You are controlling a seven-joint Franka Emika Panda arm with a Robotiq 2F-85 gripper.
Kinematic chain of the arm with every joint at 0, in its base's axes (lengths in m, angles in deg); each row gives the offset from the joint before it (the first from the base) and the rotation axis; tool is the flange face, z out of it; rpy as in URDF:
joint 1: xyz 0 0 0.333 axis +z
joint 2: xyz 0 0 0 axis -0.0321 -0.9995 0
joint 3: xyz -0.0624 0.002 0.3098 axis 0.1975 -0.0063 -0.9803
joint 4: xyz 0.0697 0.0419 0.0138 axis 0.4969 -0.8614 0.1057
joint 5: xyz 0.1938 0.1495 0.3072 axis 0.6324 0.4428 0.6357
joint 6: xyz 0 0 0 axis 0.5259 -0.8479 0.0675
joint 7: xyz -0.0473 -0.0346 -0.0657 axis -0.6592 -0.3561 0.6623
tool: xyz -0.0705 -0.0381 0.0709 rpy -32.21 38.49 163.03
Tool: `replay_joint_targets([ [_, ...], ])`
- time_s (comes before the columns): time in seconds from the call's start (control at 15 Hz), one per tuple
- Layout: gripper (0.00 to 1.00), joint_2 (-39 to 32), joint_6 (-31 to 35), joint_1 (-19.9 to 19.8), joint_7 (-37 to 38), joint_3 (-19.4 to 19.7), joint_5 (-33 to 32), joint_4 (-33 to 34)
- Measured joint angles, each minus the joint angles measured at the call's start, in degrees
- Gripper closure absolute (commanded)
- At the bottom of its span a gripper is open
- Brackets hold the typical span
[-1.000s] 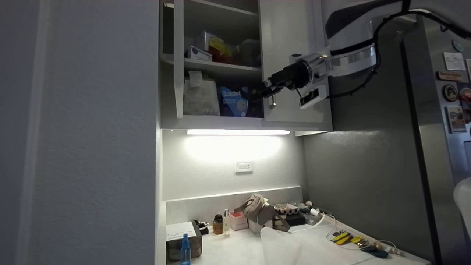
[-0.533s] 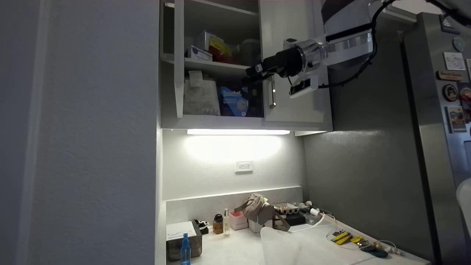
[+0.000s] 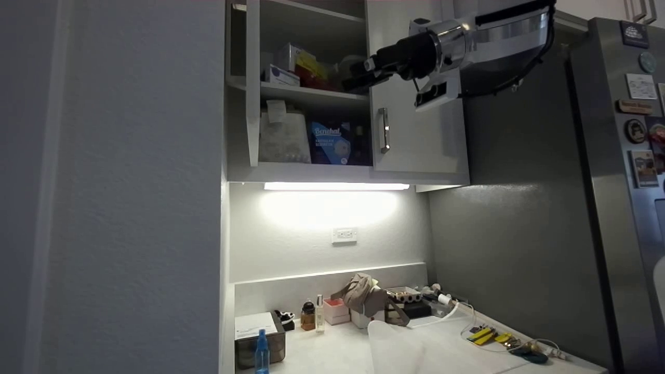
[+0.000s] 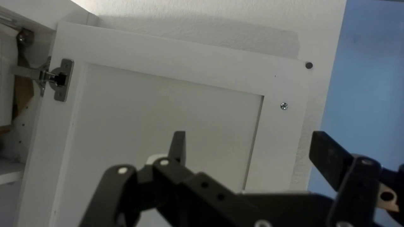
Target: Open the left and right cabinet doors, then close the right and left cabinet doors
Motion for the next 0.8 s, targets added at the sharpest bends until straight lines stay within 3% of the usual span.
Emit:
replay_joint_targets([
  [0.8,0.0,-2.6,1.22,-3.05,5.79,-6.55,-3.4,9.12],
])
